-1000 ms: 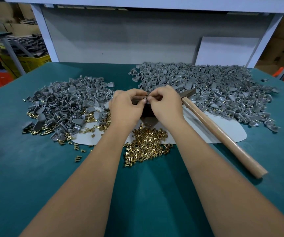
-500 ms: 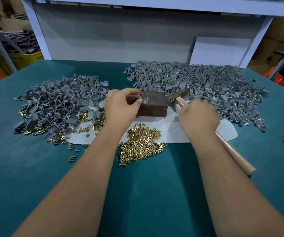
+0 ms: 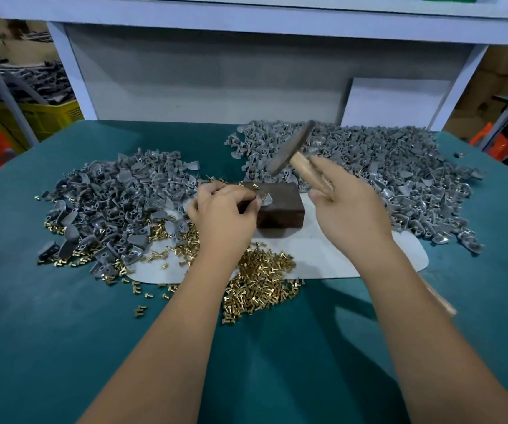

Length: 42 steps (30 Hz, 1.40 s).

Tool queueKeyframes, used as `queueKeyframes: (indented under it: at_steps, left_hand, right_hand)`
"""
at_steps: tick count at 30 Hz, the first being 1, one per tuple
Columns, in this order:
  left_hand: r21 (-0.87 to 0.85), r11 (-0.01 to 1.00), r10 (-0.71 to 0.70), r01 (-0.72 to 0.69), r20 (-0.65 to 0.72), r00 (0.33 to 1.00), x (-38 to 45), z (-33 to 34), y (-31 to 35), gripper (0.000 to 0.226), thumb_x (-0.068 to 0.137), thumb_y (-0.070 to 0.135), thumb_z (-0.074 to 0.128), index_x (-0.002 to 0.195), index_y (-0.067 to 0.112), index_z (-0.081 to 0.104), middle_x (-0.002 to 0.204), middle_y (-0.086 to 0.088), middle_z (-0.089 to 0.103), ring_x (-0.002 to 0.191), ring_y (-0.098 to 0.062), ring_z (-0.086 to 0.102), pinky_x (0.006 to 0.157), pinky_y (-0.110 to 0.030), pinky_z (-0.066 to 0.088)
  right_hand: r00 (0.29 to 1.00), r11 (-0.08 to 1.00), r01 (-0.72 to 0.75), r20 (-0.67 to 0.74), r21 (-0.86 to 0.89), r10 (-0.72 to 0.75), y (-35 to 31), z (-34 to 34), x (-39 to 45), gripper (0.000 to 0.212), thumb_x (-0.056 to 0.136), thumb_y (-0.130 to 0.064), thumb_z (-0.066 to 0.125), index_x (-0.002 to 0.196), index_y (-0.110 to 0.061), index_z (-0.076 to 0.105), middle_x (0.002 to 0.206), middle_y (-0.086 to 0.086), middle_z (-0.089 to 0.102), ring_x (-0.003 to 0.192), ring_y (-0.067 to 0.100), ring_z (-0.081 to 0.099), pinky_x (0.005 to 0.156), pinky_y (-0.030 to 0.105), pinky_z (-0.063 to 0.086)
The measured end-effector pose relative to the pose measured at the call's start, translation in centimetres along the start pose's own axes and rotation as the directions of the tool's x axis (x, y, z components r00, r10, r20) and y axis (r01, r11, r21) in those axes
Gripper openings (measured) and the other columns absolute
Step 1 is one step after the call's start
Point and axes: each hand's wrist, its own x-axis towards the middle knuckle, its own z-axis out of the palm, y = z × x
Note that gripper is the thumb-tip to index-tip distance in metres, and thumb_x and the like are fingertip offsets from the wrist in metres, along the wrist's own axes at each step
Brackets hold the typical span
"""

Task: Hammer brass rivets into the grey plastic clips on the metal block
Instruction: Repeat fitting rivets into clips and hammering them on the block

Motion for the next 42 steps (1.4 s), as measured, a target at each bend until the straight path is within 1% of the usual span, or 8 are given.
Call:
queueKeyframes:
  at_steps: [3,9,14,19,23,35,39,42]
  left_hand:
    - [0.0,1.0,-0.012,0.012,-0.014,1.0,-0.1,0.1,0.0,0.008,0.088,0.038,0.069,0.091,0.035,0.077,0.103,0.023,0.068,0.118,-0.011,0.036,0.089,-0.03,0.013]
    - [-0.013,1.0,-0.028,0.028,-0.017,0.999,-0.1,0.1,-0.1,0.01,0.09,0.039,0.067,0.092,0.037,0.076,0.1,0.024,0.067,0.119,-0.008,0.035,0.09,-0.031,0.013]
    - [-0.024,0.999,-0.031,0.03,-0.013,0.999,-0.1,0.2,-0.1,0.008,0.089,0.038,0.068,0.089,0.037,0.076,0.099,0.024,0.067,0.12,-0.008,0.035,0.092,-0.033,0.014]
    - [-0.009,0.999,-0.05,0.05,0.0,0.999,-0.1,0.1,-0.1,0.011,0.09,0.04,0.066,0.093,0.037,0.076,0.103,0.023,0.067,0.122,-0.007,0.034,0.098,-0.039,0.017]
    - [-0.023,0.998,-0.057,0.056,-0.013,0.998,-0.1,0.1,-0.1,0.013,0.089,0.042,0.067,0.093,0.035,0.077,0.103,0.023,0.068,0.123,-0.006,0.034,0.096,-0.037,0.015]
    - [0.015,0.997,-0.073,0.073,0.012,0.997,-0.1,0.1,-0.1,0.014,0.091,0.041,0.064,0.097,0.036,0.075,0.108,0.022,0.068,0.126,-0.009,0.033,0.099,-0.042,0.019]
    - [-0.007,0.997,-0.074,0.074,0.015,0.997,-0.1,0.2,-0.1,0.014,0.092,0.042,0.062,0.095,0.037,0.075,0.107,0.023,0.067,0.124,-0.008,0.034,0.098,-0.04,0.017]
    - [-0.009,0.997,-0.07,0.07,0.017,0.997,-0.2,0.2,-0.2,0.014,0.092,0.043,0.062,0.094,0.037,0.075,0.107,0.024,0.067,0.124,-0.008,0.035,0.101,-0.042,0.017]
  right_hand:
    - [0.997,0.997,-0.038,0.074,0.065,0.033,-0.5,0.1,-0.3,0.051,0.094,-0.026,0.051,0.133,-0.056,0.04,0.12,-0.015,0.062,0.099,0.02,0.058,0.076,0.034,0.048]
    - [0.981,0.997,-0.062,0.18,-0.05,0.07,-0.3,-0.3,-0.2,0.051,0.093,-0.025,0.051,0.132,-0.058,0.042,0.108,-0.012,0.065,0.072,0.014,0.056,0.054,0.025,0.037]
    - [0.999,0.998,-0.043,0.027,-0.045,0.044,-0.6,-0.9,0.3,0.052,0.094,-0.026,0.049,0.133,-0.059,0.038,0.118,-0.013,0.065,0.095,0.021,0.061,0.065,0.03,0.043]
    - [0.988,0.98,0.027,0.153,-0.199,0.004,-0.8,-0.8,0.0,0.051,0.094,-0.026,0.05,0.133,-0.059,0.039,0.112,-0.009,0.066,0.085,0.021,0.057,0.063,0.03,0.042]
    - [1.0,0.993,0.013,0.012,-0.118,-0.012,-1.1,-1.2,0.1,0.053,0.095,-0.026,0.049,0.134,-0.059,0.035,0.12,-0.01,0.066,0.102,0.025,0.062,0.074,0.035,0.052]
    - [0.991,0.964,0.107,0.109,-0.244,-0.082,-1.1,-0.2,-0.3,0.053,0.094,-0.025,0.05,0.135,-0.058,0.038,0.111,-0.005,0.068,0.093,0.025,0.062,0.063,0.029,0.04]
    - [0.998,0.999,-0.029,0.048,-0.045,0.031,0.2,0.2,0.7,0.05,0.096,-0.024,0.049,0.138,-0.05,0.039,0.123,-0.007,0.064,0.101,0.024,0.059,0.072,0.032,0.045]
    - [0.987,0.987,-0.161,-0.025,-0.019,0.16,1.7,0.9,1.1,0.04,0.097,-0.02,0.045,0.133,-0.038,0.047,0.114,0.001,0.066,0.085,0.025,0.055,0.065,0.031,0.037]
